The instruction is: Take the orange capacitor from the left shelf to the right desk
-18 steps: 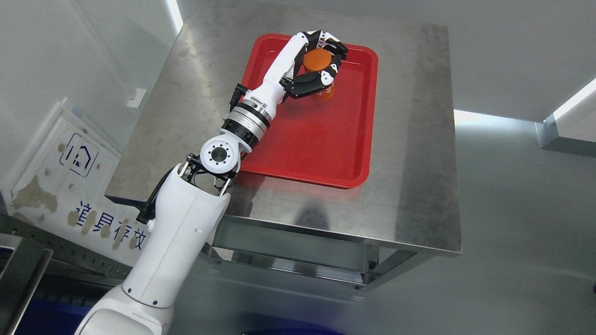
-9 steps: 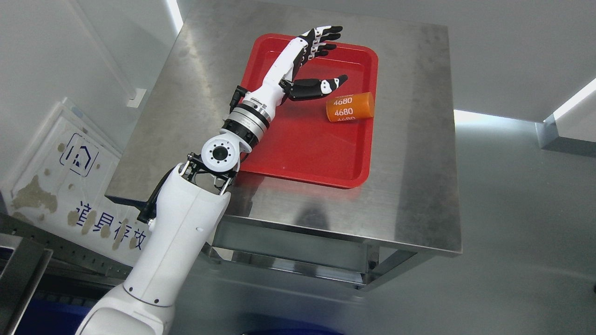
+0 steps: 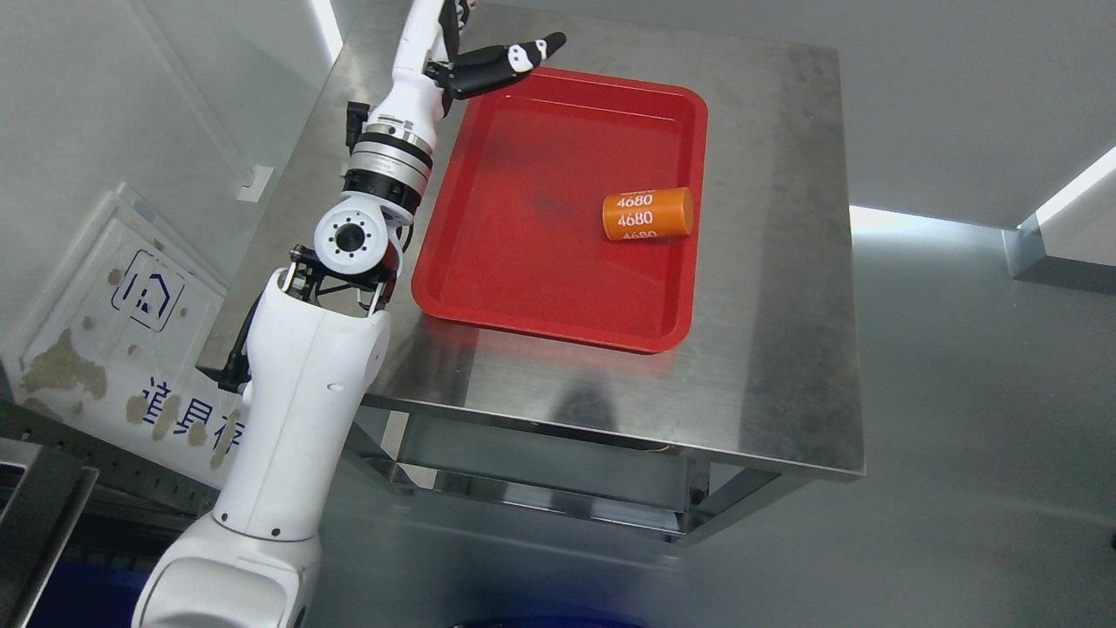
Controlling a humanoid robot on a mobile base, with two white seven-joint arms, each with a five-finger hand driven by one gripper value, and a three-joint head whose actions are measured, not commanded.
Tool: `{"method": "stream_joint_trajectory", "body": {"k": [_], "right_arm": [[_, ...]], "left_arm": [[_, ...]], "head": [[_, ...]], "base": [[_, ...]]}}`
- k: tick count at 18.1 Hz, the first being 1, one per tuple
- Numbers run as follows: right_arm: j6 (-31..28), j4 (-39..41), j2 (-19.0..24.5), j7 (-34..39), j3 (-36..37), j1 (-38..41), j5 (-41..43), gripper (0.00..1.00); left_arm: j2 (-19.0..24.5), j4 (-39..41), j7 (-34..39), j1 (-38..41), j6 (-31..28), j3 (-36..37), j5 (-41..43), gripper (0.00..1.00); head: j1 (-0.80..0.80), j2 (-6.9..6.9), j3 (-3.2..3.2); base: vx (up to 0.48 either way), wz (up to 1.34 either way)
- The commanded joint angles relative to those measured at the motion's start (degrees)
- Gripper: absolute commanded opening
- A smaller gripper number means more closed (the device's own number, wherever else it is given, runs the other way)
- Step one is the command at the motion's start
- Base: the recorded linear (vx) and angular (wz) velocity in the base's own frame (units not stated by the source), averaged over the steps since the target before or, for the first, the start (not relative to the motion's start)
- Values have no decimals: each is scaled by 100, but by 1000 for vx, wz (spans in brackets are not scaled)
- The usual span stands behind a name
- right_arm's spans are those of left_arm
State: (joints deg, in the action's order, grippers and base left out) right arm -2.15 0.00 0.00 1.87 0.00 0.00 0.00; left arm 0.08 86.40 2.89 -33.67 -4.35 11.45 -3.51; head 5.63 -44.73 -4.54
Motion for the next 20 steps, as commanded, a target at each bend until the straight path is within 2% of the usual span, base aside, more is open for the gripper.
{"method": "stream_joint_trajectory", "body": {"k": [1, 8, 13, 20], "right_arm": [[-5, 193, -100, -2, 61, 70, -35, 100], [-5, 193, -100, -2, 61, 70, -26, 100], [-5, 193, -100, -2, 61, 70, -35, 100], [-5, 193, -100, -2, 61, 70, -35, 100]], "left_arm": [[92, 377, 27, 492, 4, -1118, -246, 100], [92, 413, 45, 809, 13, -1154, -255, 100], [92, 421, 36, 1407, -22, -881, -246, 100], [92, 457, 53, 1416, -22, -960, -246, 100]], "head": [[0, 0, 0], [0, 0, 0], [0, 0, 0], [0, 0, 0]], "base": [[0, 0], [0, 0], [0, 0], [0, 0]]}}
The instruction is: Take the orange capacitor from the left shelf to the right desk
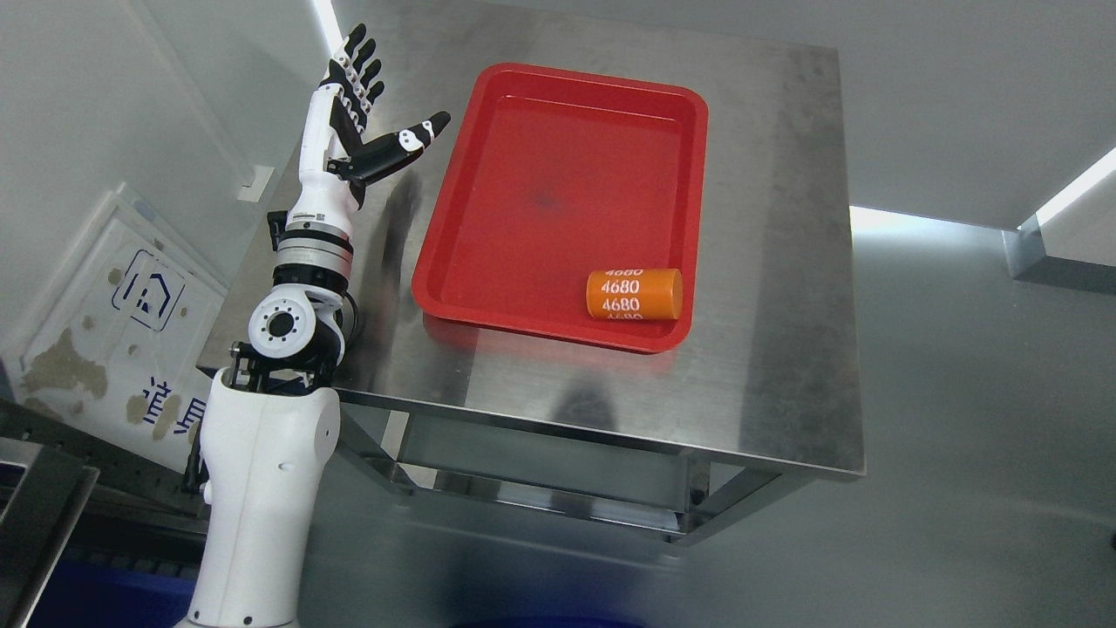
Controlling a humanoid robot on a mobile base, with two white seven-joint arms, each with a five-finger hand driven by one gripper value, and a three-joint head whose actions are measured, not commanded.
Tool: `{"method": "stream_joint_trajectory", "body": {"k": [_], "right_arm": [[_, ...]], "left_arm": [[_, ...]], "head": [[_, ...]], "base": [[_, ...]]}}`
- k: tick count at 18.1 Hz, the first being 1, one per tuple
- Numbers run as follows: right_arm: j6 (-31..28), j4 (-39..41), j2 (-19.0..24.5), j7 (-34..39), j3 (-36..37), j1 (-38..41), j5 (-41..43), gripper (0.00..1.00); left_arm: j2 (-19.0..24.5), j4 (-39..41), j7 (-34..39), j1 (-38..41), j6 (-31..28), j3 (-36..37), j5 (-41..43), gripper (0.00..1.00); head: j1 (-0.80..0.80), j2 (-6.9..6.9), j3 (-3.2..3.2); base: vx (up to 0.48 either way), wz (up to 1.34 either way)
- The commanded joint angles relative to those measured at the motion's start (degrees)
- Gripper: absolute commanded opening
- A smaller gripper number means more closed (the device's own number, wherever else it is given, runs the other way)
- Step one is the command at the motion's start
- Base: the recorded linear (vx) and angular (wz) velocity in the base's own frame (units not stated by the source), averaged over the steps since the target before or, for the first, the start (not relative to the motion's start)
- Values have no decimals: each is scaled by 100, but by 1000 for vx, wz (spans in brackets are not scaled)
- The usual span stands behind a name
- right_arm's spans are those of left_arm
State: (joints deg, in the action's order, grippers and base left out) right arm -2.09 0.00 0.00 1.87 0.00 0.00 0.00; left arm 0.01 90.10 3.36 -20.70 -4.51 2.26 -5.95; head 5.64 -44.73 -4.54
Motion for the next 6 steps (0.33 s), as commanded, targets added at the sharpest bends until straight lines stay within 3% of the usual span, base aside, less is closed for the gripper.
{"method": "stream_joint_trajectory", "body": {"k": [1, 6], "right_arm": [[-2, 193, -100, -2, 61, 70, -26, 100], [-2, 193, -100, -2, 61, 70, -35, 100]], "left_arm": [[99, 86, 7, 119, -6, -41, -3, 100], [99, 95, -10, 119, -6, -59, -3, 100]], "head": [[0, 0, 0], [0, 0, 0]], "base": [[0, 0], [0, 0]]}}
